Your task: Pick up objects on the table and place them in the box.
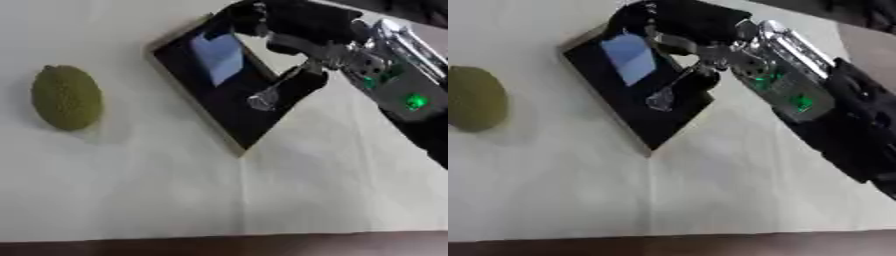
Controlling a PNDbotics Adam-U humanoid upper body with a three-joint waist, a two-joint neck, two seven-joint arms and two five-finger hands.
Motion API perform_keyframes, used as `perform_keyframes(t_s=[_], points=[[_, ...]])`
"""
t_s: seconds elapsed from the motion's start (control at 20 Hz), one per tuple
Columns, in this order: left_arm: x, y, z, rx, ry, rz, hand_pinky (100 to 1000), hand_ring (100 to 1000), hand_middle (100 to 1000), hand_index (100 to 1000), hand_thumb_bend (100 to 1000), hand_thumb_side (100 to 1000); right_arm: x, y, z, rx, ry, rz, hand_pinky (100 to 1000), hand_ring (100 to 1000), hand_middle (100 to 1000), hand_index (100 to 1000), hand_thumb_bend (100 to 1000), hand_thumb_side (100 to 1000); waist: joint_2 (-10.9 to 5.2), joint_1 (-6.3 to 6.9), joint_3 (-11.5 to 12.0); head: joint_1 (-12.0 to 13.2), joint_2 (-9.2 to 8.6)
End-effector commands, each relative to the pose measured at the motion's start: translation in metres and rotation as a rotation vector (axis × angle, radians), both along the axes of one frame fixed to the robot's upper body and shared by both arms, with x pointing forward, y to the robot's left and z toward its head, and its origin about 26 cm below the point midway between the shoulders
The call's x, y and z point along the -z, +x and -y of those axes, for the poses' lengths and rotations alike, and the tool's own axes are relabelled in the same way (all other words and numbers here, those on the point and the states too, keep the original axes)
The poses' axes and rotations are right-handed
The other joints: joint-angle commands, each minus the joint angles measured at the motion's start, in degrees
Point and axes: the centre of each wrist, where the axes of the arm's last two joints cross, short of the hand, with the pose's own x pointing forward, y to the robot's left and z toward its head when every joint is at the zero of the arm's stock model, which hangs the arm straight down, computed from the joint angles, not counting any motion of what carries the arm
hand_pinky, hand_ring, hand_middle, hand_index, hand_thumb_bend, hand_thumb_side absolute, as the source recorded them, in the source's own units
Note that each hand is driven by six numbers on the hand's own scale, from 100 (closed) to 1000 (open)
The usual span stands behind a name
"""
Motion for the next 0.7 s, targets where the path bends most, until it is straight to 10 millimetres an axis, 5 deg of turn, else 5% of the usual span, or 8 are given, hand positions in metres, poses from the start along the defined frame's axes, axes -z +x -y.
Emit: perform_keyframes(t_s=[0.05, 0.2, 0.4, 0.45, 0.7], points=[[-0.005, -0.003, 0.002, 0.015, 0.012, 0.018, 896, 788, 788, 829, 100, 685, -0.009, -0.005, 0.004, -0.003, -0.019, 0.033, 910, 945, 878, 914, 365, 294, -1.69, 1.03, -0.3, 0.2, 0.51], [-0.005, -0.003, 0.003, 0.020, 0.013, 0.017, 896, 788, 788, 829, 100, 684, -0.008, -0.005, 0.005, -0.005, -0.028, 0.031, 908, 942, 875, 912, 334, 288, -1.86, 1.28, -0.5, 0.3, 0.51], [-0.007, -0.003, 0.002, 0.012, 0.025, 0.015, 895, 789, 789, 830, 100, 681, -0.013, -0.006, 0.012, -0.050, 0.035, 0.055, 887, 908, 854, 913, 191, 161, -2.20, 1.89, -1.1, 1.5, 0.93], [-0.009, -0.003, 0.001, -0.001, 0.043, 0.013, 894, 792, 792, 835, 100, 679, -0.015, -0.007, 0.017, -0.064, 0.064, 0.071, 877, 894, 842, 914, 114, 100, -2.36, 2.13, -1.4, 2.4, 0.96], [-0.031, -0.006, -0.007, -0.165, 0.292, -0.009, 883, 815, 813, 862, 100, 584, -0.013, -0.014, 0.051, -0.142, 0.225, 0.173, 850, 853, 800, 899, 100, 100, -3.55, 3.57, -3.9, 8.5, 1.30]])
